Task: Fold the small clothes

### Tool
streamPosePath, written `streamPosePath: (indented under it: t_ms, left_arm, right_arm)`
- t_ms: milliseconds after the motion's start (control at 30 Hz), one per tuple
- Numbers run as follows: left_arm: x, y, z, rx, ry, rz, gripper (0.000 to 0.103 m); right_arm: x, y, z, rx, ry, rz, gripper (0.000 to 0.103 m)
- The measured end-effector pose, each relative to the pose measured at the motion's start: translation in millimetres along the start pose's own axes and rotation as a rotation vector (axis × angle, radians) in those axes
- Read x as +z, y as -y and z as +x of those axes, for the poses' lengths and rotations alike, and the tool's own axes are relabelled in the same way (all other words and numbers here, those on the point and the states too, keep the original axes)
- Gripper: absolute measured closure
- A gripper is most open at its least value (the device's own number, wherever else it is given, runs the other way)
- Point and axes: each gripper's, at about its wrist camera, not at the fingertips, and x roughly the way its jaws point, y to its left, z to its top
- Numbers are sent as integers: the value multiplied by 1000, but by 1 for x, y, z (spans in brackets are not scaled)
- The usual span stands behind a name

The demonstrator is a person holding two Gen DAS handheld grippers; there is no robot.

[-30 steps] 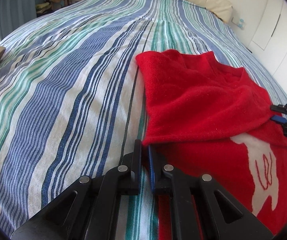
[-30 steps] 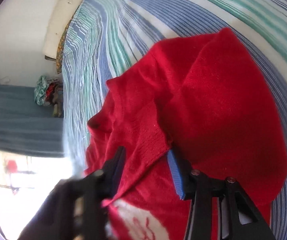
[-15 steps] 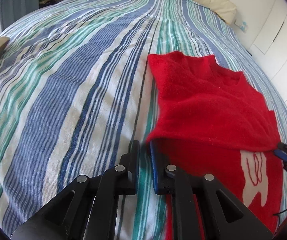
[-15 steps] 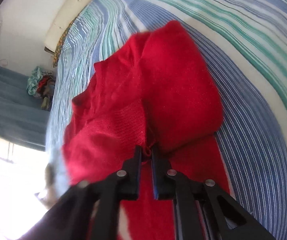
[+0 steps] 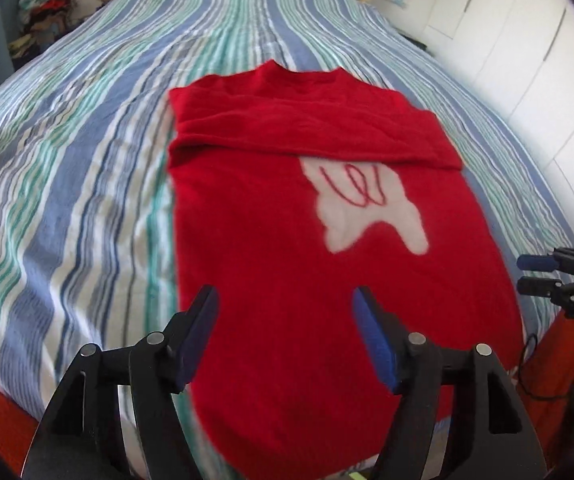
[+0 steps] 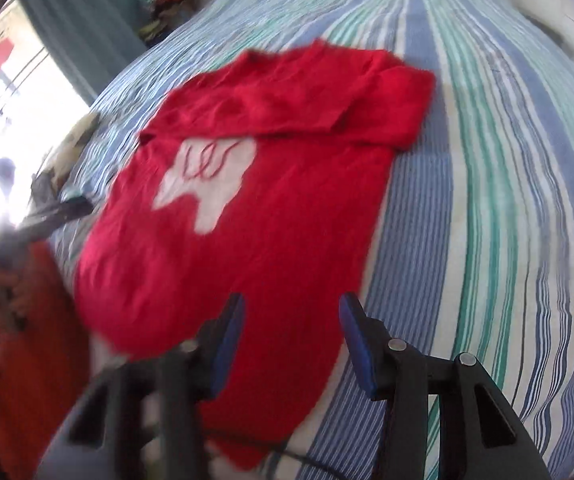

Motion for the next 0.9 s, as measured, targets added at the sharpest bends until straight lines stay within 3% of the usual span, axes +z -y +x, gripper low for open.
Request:
streamPosePath:
  t_ms: [67,133,233,367,433,533,700,900]
  left_arm:
    - [-12,15,18,22,-67,49,31]
    - [-26,24,34,101,-130,114,31]
    - [-37,33,26,173,-110,211,27]
    - [-46,23,17,176,-119,168,22]
    - [-44,18,7,149,-90,120,22]
    - [-36,10,-11,98,6,42,20]
    - [-30,-9,-23,101,87,-70,16]
    - [-32,-26,-16,125,50,-150,16]
  right_arm:
    - [-16,-18,2,1,-4,-74,54]
    - [-32,-25,18,-1,-53,-89,54]
    - [-55,-21,33,-50,-147,-52,54]
    - [-69,-6,18,-98,-177,7,53]
    - [-70,2,3,-140,-132,48,53]
    - [-73,10,-27,-214,17,112,53]
    - [-78,20,-61,-272,252,260,53]
    - [-70,11,-63,-278,310,233,51]
